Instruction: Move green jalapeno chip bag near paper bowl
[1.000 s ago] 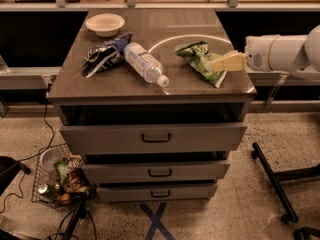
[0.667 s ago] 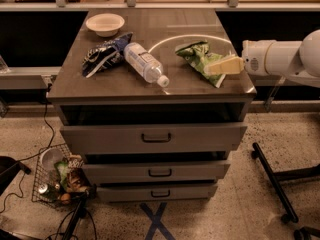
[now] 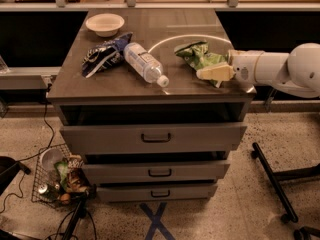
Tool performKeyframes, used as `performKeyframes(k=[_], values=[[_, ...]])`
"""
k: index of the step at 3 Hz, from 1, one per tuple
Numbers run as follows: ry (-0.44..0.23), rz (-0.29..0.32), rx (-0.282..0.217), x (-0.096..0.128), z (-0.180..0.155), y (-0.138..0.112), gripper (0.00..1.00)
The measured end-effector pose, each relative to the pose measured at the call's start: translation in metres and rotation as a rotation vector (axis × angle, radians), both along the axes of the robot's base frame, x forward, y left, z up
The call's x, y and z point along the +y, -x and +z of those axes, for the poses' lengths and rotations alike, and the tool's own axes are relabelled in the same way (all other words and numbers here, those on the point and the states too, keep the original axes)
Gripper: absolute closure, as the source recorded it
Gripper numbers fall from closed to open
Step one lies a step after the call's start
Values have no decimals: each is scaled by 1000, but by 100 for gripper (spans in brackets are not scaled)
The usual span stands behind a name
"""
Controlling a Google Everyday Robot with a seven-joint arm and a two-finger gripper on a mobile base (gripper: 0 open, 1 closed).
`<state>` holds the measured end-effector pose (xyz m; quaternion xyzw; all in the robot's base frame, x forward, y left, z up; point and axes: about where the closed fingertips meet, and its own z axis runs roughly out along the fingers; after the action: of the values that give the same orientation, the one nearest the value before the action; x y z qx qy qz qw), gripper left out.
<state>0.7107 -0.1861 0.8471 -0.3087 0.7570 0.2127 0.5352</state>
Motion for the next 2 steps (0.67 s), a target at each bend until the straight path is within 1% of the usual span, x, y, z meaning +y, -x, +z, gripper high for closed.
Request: performKeyframes(k=[1, 2], values=[[-1, 7, 1, 4, -1, -1, 47], [-2, 10, 2, 7, -2, -1, 70]])
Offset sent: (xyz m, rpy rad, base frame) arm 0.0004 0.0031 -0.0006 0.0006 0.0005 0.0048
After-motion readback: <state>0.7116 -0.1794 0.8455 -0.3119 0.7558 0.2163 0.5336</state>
